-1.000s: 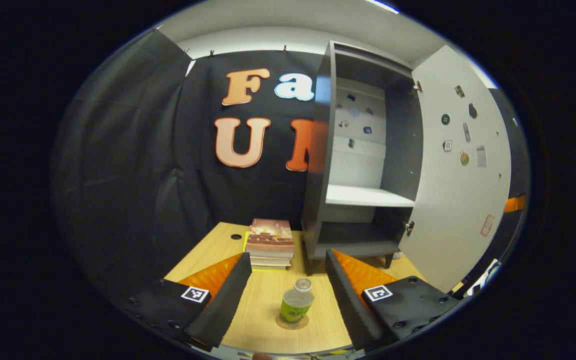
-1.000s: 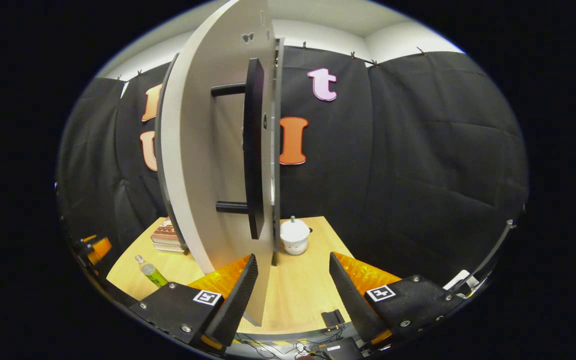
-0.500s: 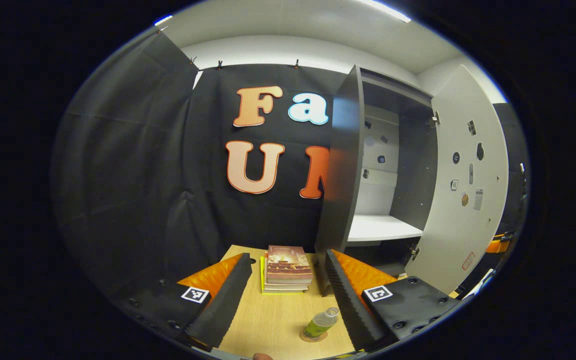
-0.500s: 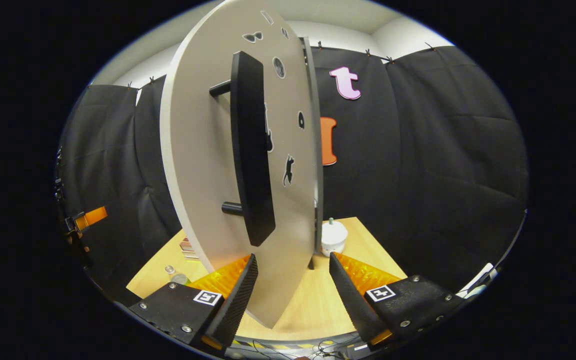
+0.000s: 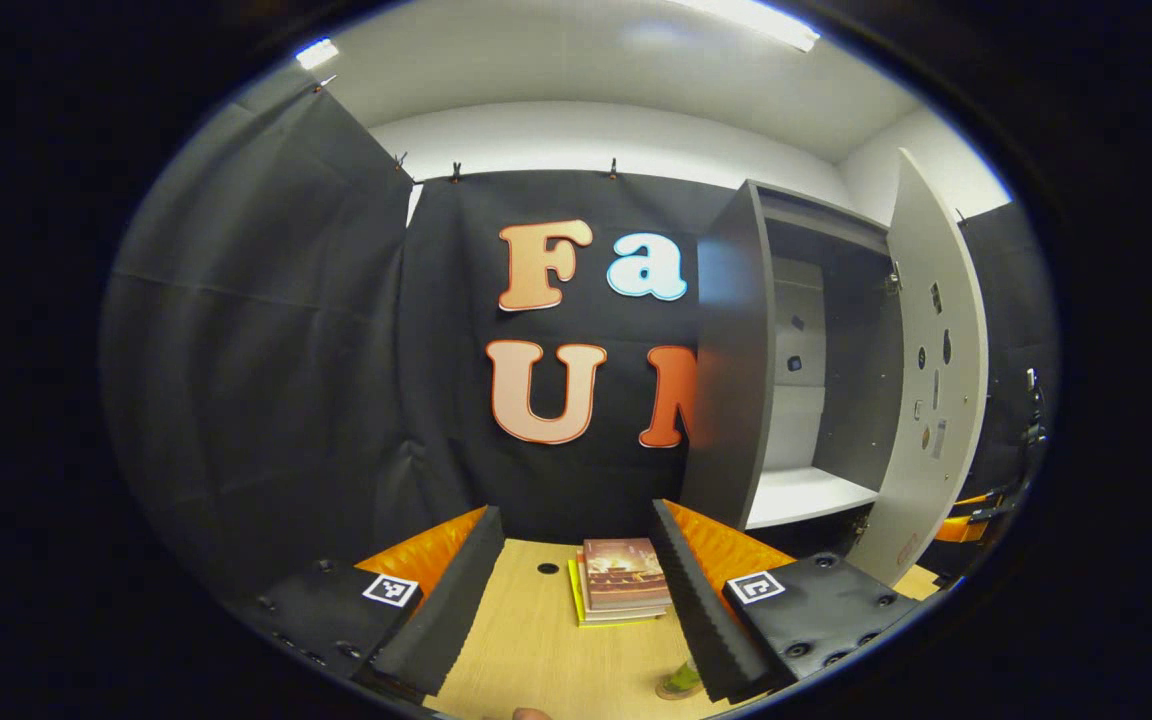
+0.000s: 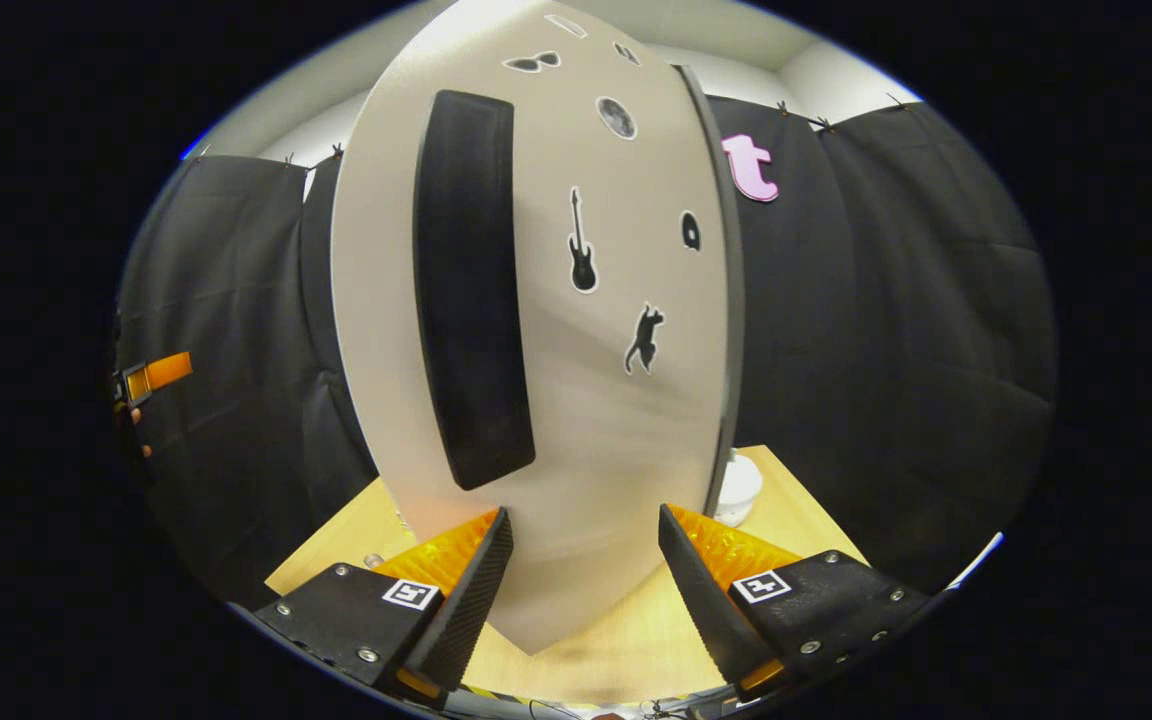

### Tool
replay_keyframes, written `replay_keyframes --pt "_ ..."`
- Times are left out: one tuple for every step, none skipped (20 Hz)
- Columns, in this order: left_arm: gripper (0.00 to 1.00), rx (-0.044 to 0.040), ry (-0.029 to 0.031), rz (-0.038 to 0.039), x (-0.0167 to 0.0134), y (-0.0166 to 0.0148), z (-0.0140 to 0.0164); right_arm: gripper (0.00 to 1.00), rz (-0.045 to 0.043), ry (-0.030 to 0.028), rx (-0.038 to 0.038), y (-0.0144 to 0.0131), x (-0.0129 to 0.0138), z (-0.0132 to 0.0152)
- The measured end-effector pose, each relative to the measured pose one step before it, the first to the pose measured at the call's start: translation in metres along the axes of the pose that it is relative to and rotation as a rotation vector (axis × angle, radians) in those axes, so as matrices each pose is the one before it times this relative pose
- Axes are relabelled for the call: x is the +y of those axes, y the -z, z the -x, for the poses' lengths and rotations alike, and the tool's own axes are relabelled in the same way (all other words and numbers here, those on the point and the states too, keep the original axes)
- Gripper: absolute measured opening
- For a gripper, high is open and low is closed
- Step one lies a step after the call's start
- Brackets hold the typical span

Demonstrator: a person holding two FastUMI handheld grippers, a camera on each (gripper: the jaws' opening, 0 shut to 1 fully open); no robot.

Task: Open the cabinet door with the right hand, grasp the bottle in the cabinet with the left hand and place it on the coaster, then close the cabinet door with the right hand.

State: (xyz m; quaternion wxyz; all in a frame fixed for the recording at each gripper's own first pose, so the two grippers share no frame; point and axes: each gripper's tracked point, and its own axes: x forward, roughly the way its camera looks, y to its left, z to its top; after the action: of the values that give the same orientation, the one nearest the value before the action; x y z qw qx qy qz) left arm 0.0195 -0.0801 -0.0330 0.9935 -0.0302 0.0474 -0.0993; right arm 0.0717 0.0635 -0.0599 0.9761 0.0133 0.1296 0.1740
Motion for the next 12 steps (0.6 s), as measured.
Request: replay_keyframes --pt "0.96 -0.00790 -0.00252 0.00182 0.00450 -0.00472 0.00131 0.93 -0.00515 -0.01026 -0.00185 0.00025 0.00368 -0.00367" --pt "0.96 -0.00747 -0.00117 0.00285 0.00603 -0.00562 0.00111 0.93 -0.00055 0.00227 -0.00655 -0.00238 0.00180 -0.00321" --pt "0.96 -0.00669 -0.00241 0.00297 0.00549 -0.00522 0.00064 0.93 0.00551 0.01001 -0.01344 -0.00366 -0.00034 -0.00318" --pt "0.94 -0.00601 -0.00622 0.00248 0.00732 -0.00374 0.00017 0.93 0.00381 0.00514 -0.01204 -0.00340 0.00081 -0.00287" --pt "0.94 -0.00442 -0.00796 0.00268 0.00737 -0.00421 0.00012 0.93 -0.00303 -0.00341 -0.01068 -0.00374 0.00260 -0.00265" --pt "0.94 -0.00212 -0.00955 -0.00044 0.00773 -0.00203 0.00077 0.93 -0.00279 -0.00781 -0.00487 -0.00193 0.00438 -0.00378" --pt "0.96 -0.00293 -0.00995 -0.00359 0.00781 -0.00144 0.00004 0.93 0.00138 -0.00554 -0.00407 -0.00134 0.00383 -0.00515" --pt "0.96 -0.00202 -0.00865 -0.00186 0.00779 -0.00242 -0.00053 0.93 0.00697 -0.00175 -0.00464 -0.00139 0.00418 -0.00560" --pt "0.96 -0.00310 -0.00610 -0.00048 0.00547 -0.00195 -0.00022 0.93 0.01177 0.00090 0.00447 0.00022 0.00245 -0.00285" --pt "0.96 -0.00202 -0.00634 -0.00023 0.00653 -0.00176 -0.00070 0.93 0.01902 0.01038 -0.01155 -0.00348 0.00123 -0.00257" --pt "0.94 0.00053 -0.00337 -0.00079 0.00543 -0.00158 0.00037 0.92 0.01078 0.00789 -0.00171 -0.00096 -0.00106 -0.00113" --pt "0.96 0.00021 -0.00300 0.00073 0.00416 -0.00005 -0.00087 0.93 -0.00295 0.00248 -0.00172 0.00081 -0.00007 -0.00193"
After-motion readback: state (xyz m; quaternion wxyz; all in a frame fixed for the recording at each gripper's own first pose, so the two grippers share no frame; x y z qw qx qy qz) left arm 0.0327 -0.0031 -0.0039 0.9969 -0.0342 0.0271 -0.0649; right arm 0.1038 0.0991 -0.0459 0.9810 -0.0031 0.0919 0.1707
